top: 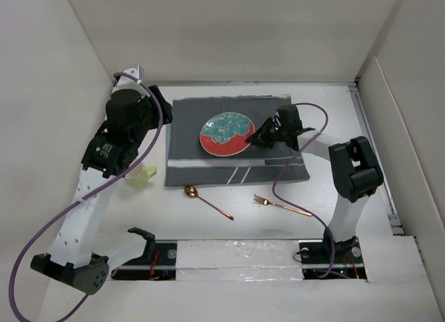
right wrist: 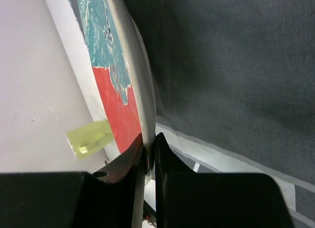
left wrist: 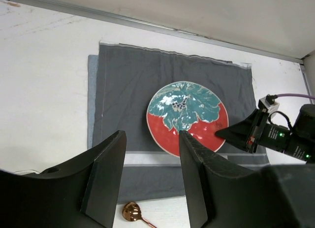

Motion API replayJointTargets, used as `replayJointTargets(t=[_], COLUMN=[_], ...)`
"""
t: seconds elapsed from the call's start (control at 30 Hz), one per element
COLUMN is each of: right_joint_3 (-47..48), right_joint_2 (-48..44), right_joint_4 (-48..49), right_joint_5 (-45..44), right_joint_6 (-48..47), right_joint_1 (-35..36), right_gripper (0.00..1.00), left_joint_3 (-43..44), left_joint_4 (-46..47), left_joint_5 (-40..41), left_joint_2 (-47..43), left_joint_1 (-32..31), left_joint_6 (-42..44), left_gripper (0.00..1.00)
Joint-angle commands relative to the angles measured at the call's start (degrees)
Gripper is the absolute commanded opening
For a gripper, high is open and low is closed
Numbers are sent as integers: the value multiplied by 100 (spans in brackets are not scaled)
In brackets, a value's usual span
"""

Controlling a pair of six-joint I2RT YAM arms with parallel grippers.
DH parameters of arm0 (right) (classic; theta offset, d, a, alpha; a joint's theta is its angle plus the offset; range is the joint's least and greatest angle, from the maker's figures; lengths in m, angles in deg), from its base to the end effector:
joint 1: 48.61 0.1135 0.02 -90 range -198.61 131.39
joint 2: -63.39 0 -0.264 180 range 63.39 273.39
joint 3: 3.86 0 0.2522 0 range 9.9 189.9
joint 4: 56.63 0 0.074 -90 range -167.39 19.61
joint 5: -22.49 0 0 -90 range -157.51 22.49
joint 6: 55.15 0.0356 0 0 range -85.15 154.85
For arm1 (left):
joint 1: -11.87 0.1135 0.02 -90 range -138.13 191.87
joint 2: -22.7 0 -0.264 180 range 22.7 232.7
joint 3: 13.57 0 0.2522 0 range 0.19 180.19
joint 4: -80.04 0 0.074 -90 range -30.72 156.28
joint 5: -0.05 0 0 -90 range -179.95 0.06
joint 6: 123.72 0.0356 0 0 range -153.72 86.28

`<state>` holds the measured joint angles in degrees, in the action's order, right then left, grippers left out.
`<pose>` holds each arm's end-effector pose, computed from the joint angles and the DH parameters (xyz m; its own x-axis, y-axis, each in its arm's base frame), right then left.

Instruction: Set the dinner table for one person

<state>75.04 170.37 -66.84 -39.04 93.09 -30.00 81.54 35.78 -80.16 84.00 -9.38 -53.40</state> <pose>0.3758 0.1445 0.1820 -0.8491 0.5027 -0.1620 0.1650 0.5438 0.8228 0.1980 -0.0705 0.4656 -0.2270 -0.2678 -0.9364 0.1326 0.9440 -0.3021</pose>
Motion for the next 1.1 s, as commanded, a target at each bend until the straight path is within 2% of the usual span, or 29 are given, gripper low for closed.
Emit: replayJointTargets(t=[0.0, 0.07, 0.13, 0.2, 0.27, 0.3, 0.37, 0.4, 0.43, 0.5, 0.57, 0.6, 0.67, 0.7, 0.73, 0.77, 0.9, 0.93, 0.97, 1.0, 1.07], right_joint_3=[-107, -247, -406, -476, -476, -476, -328, -240, 5, 269, 603, 666, 780, 815, 850, 877, 1236, 1281, 1360, 1648, 2044], right_joint_2=[-177, -151, -116, -177, -256, -309, -441, -485, -572, -669, -897, -1002, -1344, -1442, -1521, -1600, -1409, -1303, -1172, -840, -461], right_joint_4=[770, 743, 683, 594, 340, 252, -142, -318, -825, -1250, -1830, -1954, -2183, -2183, -2114, -2052, -1684, -1430, -1323, -1261, -1252], right_joint_5=[292, 273, 256, 81, -69, -191, -297, -472, -552, -832, -1044, -1297, -1388, -1292, -1152, -968, 33, 132, 228, 595, 992], right_joint_6=[-93, -128, -155, -278, -383, -436, -645, -743, -874, -1243, -1603, -1709, -2042, -2184, -2333, -2674, -3256, -3344, -3441, -3668, -3853], right_joint_1=[186, 187, 187, 187, 187, 187, 187, 187, 187, 187, 187, 187, 187, 309, 397, 511, 1433, 1844, 2031, 2346, 2601], right_gripper=[0, 0, 6, 18, 25, 34, 45, 57, 61, 68, 68, 66, 50, 21, 8, 0, 0, 0, 0, 0, 4], left_joint_3=[-4, 74, 162, 294, 417, 452, 610, 672, 751, 1067, 1470, 1594, 1893, 1946, 1956, 1825, 1297, 1253, 1148, 1008, 850], left_joint_4=[18, 18, 0, -17, -8, -17, -52, -70, -87, -158, -254, -307, -412, -448, -465, -413, -228, -246, -263, -185, -71], left_joint_5=[164, 156, 77, 7, -29, -38, -38, -12, 32, 190, 296, 305, 314, 340, 375, 393, 288, 253, 157, 103, -98], left_joint_2=[-179, -171, -136, -92, -83, -83, -66, -39, -30, 40, 145, 189, 233, 225, 199, 50, -416, -478, -592, -671, -899], left_joint_1=[7, 7, 7, 7, 7, 7, 7, 7, 7, 7, 7, 7, 7, 7, 7, 7, 7, 7, 7, 7, 7], left_joint_6=[-44, -44, -62, -97, -97, -97, -97, -97, -80, -53, -36, -44, -123, -176, -237, -307, -834, -905, -967, -1063, -1169], left_gripper=[44, 44, 44, 44, 44, 44, 44, 45, 45, 43, 39, 28, 11, 0, 0, 0, 0, 1, 6, 16, 24])
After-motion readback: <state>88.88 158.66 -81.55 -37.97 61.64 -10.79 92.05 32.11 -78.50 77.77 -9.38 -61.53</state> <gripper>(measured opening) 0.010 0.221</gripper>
